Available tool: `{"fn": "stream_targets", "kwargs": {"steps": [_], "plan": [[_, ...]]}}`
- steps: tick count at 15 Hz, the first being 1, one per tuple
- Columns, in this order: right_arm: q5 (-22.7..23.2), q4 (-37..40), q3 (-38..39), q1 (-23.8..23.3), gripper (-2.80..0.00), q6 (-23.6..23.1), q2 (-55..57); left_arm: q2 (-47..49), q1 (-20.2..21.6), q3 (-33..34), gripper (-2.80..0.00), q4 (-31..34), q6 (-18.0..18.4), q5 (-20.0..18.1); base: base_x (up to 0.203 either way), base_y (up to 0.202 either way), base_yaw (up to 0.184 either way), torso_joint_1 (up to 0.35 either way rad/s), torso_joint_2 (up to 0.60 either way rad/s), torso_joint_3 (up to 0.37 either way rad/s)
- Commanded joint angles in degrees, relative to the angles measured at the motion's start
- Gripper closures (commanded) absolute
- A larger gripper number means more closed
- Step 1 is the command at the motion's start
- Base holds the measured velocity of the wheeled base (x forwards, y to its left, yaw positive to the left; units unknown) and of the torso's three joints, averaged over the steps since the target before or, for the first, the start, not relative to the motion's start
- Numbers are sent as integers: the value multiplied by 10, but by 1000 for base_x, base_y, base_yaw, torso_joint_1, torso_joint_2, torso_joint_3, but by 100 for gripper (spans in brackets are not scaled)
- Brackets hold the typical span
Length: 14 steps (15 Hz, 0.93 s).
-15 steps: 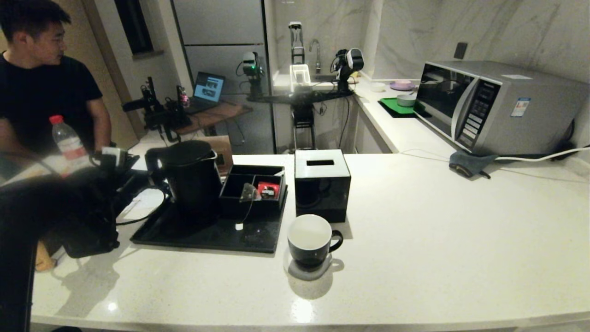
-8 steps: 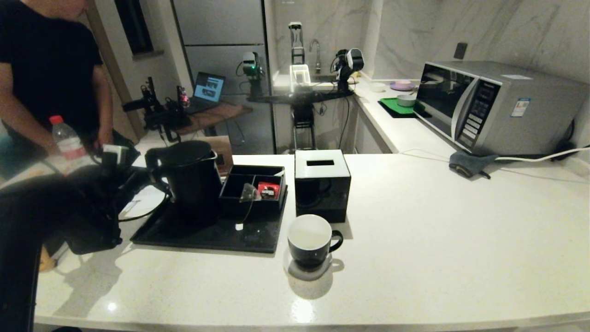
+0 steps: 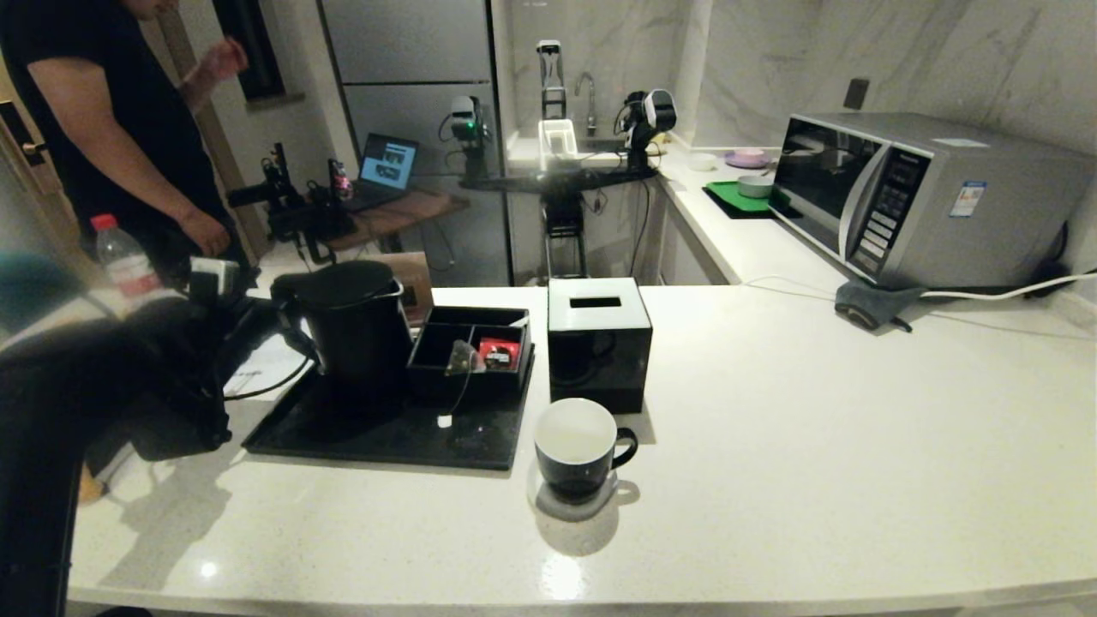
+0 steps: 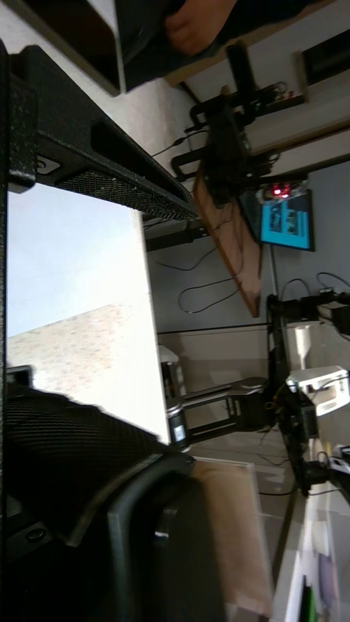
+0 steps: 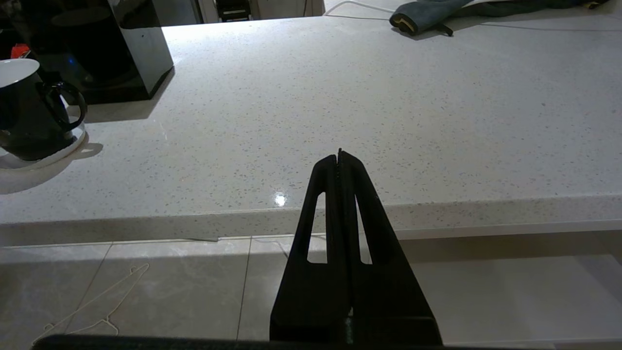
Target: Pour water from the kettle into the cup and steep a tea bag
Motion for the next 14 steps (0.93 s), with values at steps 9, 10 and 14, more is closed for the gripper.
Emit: {"fn": "stream_targets", "kwargs": {"steps": [9, 10, 14], "plan": [[0, 0, 0, 0, 0, 0, 1, -7, 0, -9, -280, 2, -5, 8, 0, 0, 0, 4, 0, 1], [0, 0, 0, -1, 0, 0, 1, -7, 0, -9, -280, 2, -8, 8, 0, 0, 0, 0, 0, 0], [0, 0, 0, 0, 0, 0, 1, -6, 0, -9, -280, 3, -9, 8, 0, 0, 0, 0, 0, 0]]}}
